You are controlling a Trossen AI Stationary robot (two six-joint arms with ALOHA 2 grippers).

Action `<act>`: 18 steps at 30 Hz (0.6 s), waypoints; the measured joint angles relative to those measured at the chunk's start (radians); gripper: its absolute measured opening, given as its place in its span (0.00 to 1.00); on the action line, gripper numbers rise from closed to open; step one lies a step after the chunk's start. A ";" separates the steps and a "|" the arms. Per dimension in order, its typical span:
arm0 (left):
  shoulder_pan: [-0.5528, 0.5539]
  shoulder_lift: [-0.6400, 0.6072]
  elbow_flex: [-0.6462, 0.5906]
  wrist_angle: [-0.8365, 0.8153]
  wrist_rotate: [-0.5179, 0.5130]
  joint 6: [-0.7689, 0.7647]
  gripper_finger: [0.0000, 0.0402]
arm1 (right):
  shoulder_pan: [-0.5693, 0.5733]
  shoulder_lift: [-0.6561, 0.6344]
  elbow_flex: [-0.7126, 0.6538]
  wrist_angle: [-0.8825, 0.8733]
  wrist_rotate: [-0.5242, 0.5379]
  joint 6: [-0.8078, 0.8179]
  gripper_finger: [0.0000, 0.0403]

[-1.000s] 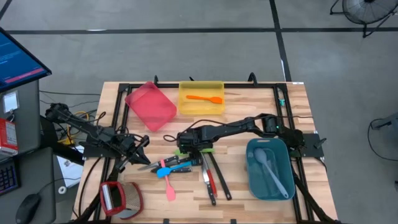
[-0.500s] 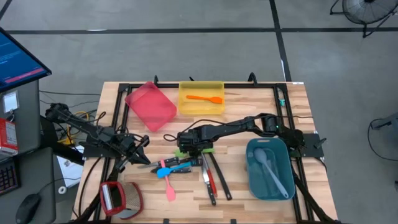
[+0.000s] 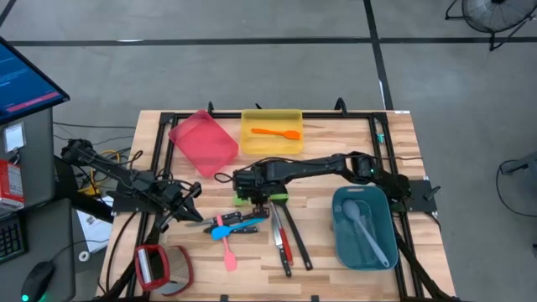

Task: Pick & Place Kitchen Items
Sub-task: Put the light green spatula into the yellow bin

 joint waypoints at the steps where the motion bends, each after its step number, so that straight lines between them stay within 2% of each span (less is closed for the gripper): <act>1: 0.000 0.000 0.000 0.000 0.000 0.000 0.02 | 0.000 0.000 0.033 -0.027 -0.002 -0.007 0.04; 9: 0.000 0.000 0.000 0.001 0.000 0.000 0.02 | -0.038 -0.005 0.289 -0.223 -0.008 -0.092 0.04; 11: 0.000 0.000 0.000 0.001 0.000 0.000 0.02 | -0.058 -0.043 0.264 -0.216 -0.019 -0.113 0.04; 18: 0.000 0.000 0.000 0.001 0.000 0.000 0.02 | -0.192 -0.149 0.258 -0.188 -0.151 -0.119 0.04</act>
